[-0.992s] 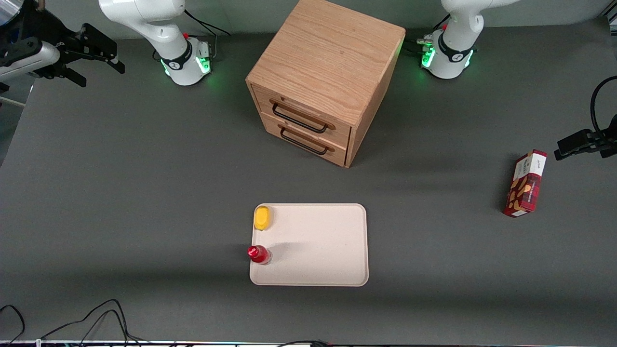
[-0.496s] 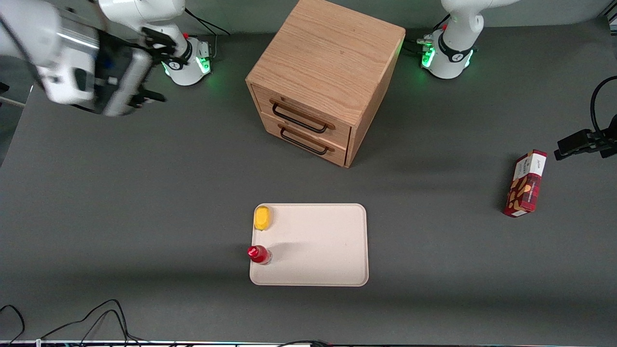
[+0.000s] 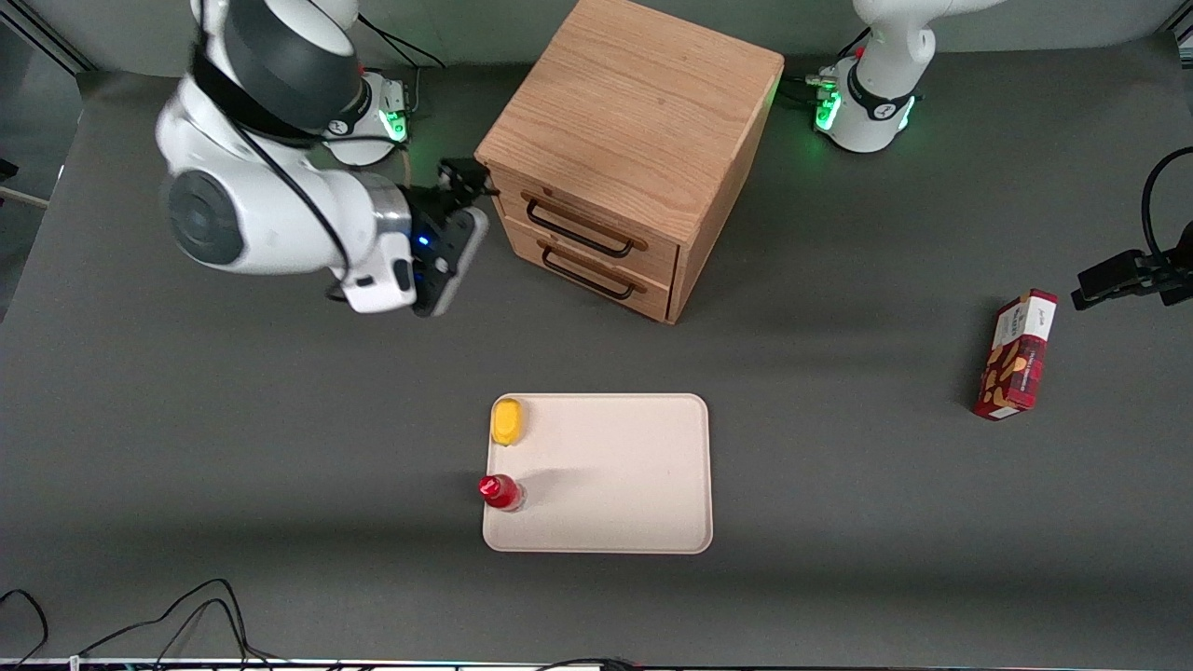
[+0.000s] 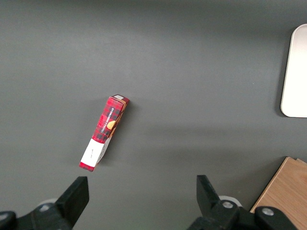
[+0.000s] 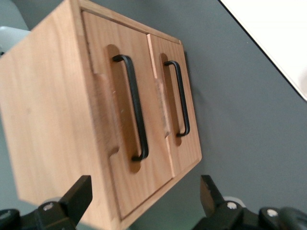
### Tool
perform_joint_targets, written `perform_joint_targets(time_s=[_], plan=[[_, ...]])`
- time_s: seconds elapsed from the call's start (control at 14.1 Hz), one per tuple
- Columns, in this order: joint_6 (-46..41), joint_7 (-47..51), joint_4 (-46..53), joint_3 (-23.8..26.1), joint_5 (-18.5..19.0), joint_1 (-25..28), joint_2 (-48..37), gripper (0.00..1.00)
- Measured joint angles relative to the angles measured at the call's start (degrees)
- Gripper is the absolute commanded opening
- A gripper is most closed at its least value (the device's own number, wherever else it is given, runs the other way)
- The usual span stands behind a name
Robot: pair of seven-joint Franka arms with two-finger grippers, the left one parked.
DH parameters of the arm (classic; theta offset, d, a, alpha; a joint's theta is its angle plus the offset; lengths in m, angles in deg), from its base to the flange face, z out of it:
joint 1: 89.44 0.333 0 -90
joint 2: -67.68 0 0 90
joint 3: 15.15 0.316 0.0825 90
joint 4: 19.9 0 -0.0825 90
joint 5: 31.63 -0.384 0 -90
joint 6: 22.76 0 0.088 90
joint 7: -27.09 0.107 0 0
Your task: Open upper drawer
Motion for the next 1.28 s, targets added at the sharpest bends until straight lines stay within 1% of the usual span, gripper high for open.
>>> perform_joint_targets(time_s=[0.14,0.28,0.5,0.85,1.28], plan=[[4.0,0.0,-0.1,2.7,2.7,0.5,3.7,1.00],[7.8,0.0,-0.7,4.1,4.0,0.9,6.2,1.00],[11.8,0.0,-3.2,5.2,4.3,1.3,7.0,1.00],[15.5,0.0,-7.6,6.6,4.4,1.6,7.0,1.00],[20.2,0.0,-9.8,7.4,4.4,1.6,7.0,1.00]])
